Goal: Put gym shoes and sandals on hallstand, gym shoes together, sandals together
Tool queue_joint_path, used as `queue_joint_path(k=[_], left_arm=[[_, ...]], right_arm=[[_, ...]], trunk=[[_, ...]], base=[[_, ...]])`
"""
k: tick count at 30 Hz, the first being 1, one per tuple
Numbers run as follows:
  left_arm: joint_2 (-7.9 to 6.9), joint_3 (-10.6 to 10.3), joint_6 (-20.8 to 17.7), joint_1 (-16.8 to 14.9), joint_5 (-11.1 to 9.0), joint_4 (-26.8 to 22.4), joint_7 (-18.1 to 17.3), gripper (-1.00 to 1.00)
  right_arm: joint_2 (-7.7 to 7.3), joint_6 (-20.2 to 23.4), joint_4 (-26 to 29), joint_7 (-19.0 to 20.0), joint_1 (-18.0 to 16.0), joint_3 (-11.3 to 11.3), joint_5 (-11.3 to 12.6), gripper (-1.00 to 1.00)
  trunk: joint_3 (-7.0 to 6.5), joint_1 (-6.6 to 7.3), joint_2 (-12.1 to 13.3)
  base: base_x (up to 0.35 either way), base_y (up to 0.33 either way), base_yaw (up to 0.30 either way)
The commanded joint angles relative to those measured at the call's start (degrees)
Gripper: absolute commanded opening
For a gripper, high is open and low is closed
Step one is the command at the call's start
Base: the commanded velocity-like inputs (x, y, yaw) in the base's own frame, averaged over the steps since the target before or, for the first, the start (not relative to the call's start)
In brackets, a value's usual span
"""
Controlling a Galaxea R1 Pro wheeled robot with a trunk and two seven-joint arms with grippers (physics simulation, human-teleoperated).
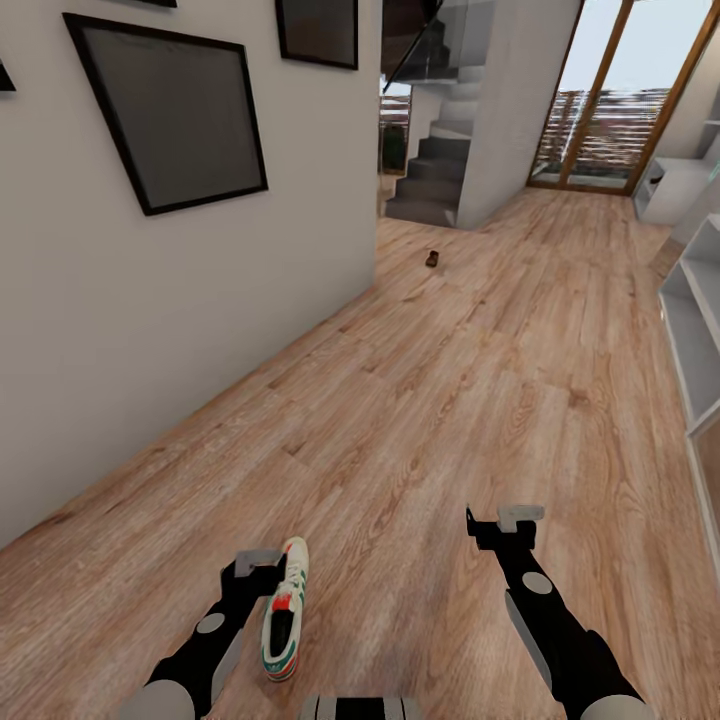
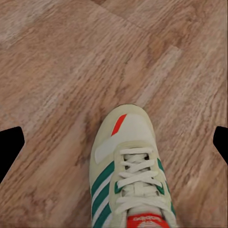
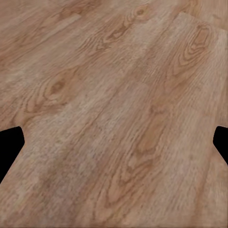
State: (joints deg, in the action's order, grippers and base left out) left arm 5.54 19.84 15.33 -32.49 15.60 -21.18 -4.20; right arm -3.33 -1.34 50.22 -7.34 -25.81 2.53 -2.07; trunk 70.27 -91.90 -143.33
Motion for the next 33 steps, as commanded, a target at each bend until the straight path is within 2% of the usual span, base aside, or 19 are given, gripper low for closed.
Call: queue_joint_path(k=[1, 2, 5, 15, 21, 23, 33], left_arm=[[0.04, 0.47, 0.16, -0.03, 0.44, -0.01, -0.75, 1.00], [-0.03, 0.51, 0.13, -0.03, 0.49, -0.01, -3.18, 1.00], [-0.12, 0.61, 0.00, -0.09, 0.60, -0.02, -6.46, 1.00], [-0.10, 0.64, -0.04, -0.12, 0.67, -0.05, -7.28, 1.00], [-0.09, 0.64, -0.04, -0.12, 0.74, -0.20, -7.26, 1.00], [-0.09, 0.64, -0.04, -0.10, 0.71, -0.43, -7.19, 1.00], [-0.09, 0.64, 0.56, 0.08, 0.67, -0.17, -5.88, 1.00]], right_arm=[[-0.07, -0.07, -0.03, -0.48, -0.03, 0.25, -0.22, 1.00], [-0.09, -0.07, -0.03, -0.48, -0.03, 0.25, -0.22, 1.00], [-0.09, -0.07, -0.03, -0.48, -0.03, 0.27, -0.22, 1.00], [-0.10, -0.07, -0.03, -0.48, -0.03, 0.07, -0.14, 1.00], [-0.05, -0.07, -0.03, -0.48, -0.03, -1.99, -0.07, 1.00], [-0.02, -0.07, -0.03, -0.48, -0.03, -2.66, -0.07, 1.00], [-0.01, -0.13, -0.03, -0.48, -0.03, -2.96, -0.13, 1.00]], trunk=[[0.36, -0.01, -0.03], [0.68, -0.04, -0.05], [1.62, -0.11, -0.09], [4.75, -0.37, -0.22], [6.60, -0.53, -0.30], [6.74, -0.53, -0.30], [6.92, -0.53, -0.30]], base=[[0.000, 0.000, 0.000], [0.000, 0.000, 0.000], [0.000, 0.000, 0.000], [0.000, 0.000, 0.000], [0.000, 0.000, -0.083], [0.000, 0.000, -0.129], [0.000, 0.000, -0.036]])
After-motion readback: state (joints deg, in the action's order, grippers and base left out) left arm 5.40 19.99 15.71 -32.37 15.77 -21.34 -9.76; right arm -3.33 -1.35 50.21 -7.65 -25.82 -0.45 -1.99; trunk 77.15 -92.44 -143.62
